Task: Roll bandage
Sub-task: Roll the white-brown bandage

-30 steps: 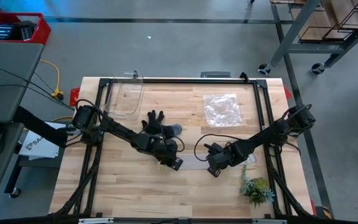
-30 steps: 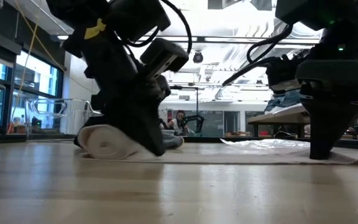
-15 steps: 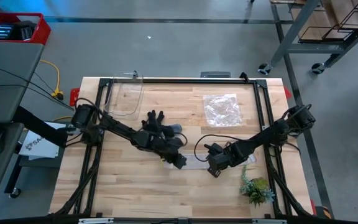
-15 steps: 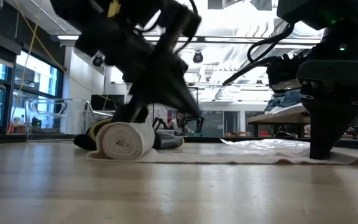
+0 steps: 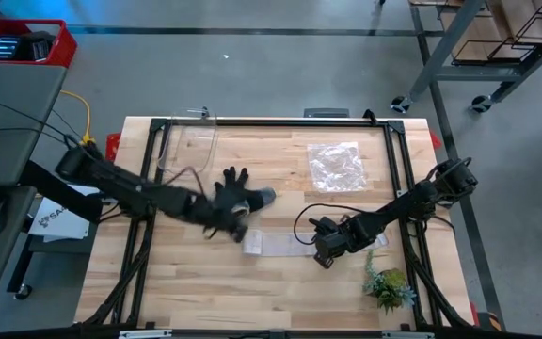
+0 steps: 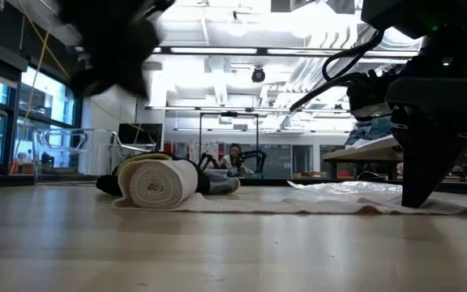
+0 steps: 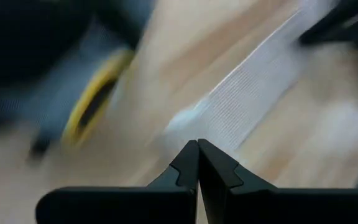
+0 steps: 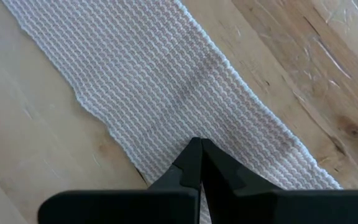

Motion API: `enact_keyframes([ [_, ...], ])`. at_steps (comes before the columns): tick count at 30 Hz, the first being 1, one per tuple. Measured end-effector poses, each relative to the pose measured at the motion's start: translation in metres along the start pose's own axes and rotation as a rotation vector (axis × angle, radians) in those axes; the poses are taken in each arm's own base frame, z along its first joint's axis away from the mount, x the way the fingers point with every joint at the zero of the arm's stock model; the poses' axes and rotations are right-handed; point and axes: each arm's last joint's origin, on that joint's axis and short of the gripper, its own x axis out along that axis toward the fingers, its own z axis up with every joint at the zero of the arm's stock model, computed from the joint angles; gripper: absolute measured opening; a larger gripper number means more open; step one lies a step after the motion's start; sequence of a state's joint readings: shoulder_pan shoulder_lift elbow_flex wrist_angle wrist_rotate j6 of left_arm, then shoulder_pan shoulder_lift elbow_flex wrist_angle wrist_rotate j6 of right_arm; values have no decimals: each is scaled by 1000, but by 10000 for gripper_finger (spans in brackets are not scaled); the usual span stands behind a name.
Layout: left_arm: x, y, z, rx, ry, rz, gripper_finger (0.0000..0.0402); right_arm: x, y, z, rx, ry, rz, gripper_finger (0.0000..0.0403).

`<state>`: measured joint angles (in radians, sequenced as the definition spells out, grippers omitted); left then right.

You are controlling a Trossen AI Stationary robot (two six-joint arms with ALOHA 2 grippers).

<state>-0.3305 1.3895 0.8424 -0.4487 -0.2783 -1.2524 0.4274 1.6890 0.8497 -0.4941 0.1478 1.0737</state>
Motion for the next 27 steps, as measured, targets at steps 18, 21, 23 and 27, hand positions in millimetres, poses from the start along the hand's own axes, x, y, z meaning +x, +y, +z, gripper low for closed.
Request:
enact_keyframes([
  [18,38,62,-61,-458,136,-206,73,0,0,1,5,-5,5,0],
  [21,40,61,-56,-488,121,-263,116,0,0,1,5,-5,5,0],
  [23,42,60,-54,-499,113,-280,143,0,0,1,5,-6,4,0],
  [27,48,57,-50,-512,96,-327,190,0,0,1,5,-7,3,0],
])
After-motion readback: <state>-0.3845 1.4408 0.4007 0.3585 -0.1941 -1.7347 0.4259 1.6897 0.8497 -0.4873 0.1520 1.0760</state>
